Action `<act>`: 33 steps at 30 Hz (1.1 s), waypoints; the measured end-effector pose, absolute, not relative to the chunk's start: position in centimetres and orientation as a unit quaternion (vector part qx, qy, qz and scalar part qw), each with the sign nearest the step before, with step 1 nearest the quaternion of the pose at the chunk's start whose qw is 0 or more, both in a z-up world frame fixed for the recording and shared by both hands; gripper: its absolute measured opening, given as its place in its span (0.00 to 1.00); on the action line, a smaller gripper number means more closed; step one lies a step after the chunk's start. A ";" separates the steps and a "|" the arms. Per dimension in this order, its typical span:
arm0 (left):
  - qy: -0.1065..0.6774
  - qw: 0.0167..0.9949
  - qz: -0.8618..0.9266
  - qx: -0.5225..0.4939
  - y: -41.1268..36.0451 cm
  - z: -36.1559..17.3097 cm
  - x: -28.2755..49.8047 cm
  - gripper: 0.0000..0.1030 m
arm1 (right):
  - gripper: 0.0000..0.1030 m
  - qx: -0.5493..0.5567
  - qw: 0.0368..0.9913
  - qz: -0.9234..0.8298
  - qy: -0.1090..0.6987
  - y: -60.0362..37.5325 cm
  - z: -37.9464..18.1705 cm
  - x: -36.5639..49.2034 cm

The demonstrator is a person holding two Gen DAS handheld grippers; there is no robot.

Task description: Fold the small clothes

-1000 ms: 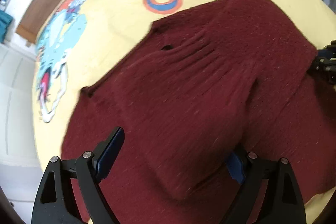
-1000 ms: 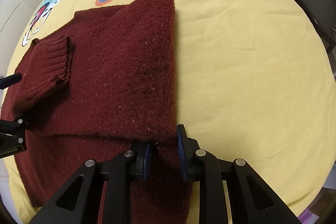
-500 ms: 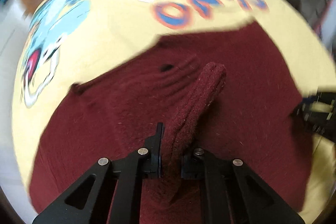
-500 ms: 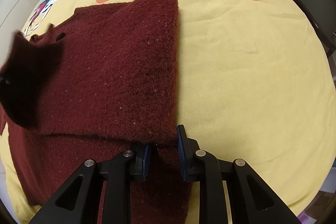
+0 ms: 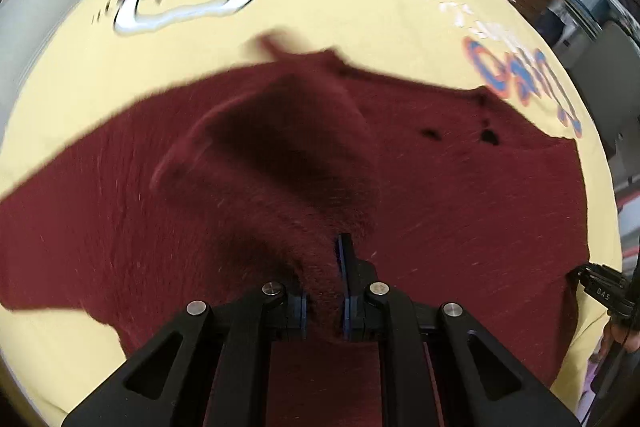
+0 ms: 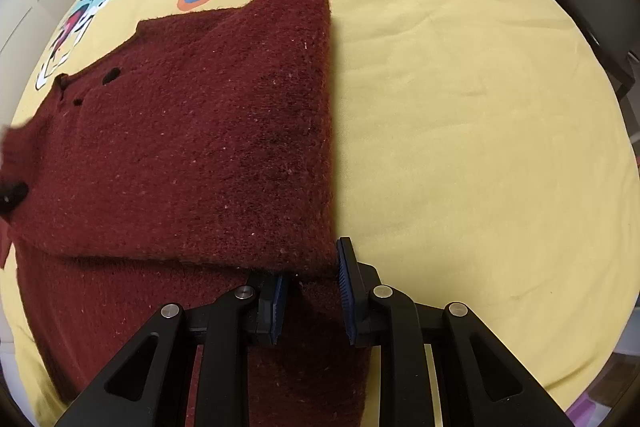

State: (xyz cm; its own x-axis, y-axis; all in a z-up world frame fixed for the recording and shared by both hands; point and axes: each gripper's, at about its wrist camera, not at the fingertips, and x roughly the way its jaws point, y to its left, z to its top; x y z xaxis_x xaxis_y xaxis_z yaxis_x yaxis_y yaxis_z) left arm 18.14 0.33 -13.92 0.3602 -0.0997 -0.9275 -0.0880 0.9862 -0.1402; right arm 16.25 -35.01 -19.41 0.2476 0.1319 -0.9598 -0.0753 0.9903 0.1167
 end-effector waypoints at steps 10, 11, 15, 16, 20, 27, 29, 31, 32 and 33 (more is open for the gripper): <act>0.589 0.795 0.009 -0.142 5.3 -15.4 17.4 0.29 | 0.26 0.019 0.785 0.062 0.616 -34.4 -19.4 16.6; 0.591 0.794 0.009 -0.143 5.7 -15.3 17.2 0.34 | 0.27 0.018 0.785 0.061 0.617 -34.3 -19.4 16.6; 0.592 0.793 0.018 -0.139 7.9 -14.0 16.2 0.67 | 0.36 0.015 0.783 0.055 0.619 -34.3 -19.3 16.5; 0.590 0.795 0.020 -0.141 8.6 -13.6 16.1 0.72 | 0.43 0.014 0.783 0.052 0.620 -34.4 -19.2 16.4; 0.585 0.799 0.024 -0.138 10.6 -12.3 16.5 0.81 | 0.48 0.018 0.784 0.049 0.619 -34.6 -18.5 16.1; 0.622 0.773 0.003 -0.120 9.9 -14.2 20.0 0.80 | 0.50 0.002 0.784 0.051 0.619 -35.8 -17.5 14.6; 0.639 0.762 0.015 -0.103 9.4 -15.5 20.6 0.80 | 0.50 0.001 0.783 0.051 0.620 -36.0 -17.4 14.3; 0.641 0.763 0.020 -0.079 8.7 -15.9 20.6 0.76 | 0.50 0.000 0.782 0.050 0.622 -36.5 -17.3 13.6; 0.637 0.767 0.016 -0.071 8.3 -15.8 20.4 0.61 | 0.50 0.000 0.782 0.049 0.622 -36.8 -17.2 13.5; 0.634 0.770 0.008 -0.068 7.9 -15.6 20.2 0.45 | 0.50 0.000 0.782 0.046 0.622 -37.1 -17.1 13.3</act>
State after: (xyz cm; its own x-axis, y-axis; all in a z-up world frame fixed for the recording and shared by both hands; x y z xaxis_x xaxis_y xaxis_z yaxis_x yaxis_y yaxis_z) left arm 20.24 7.87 -15.61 0.1953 -0.0744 -0.9779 -0.0980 0.9906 -0.0950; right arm 13.34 -37.11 -17.13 0.2230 0.0729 -0.9721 -0.0722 0.9957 0.0581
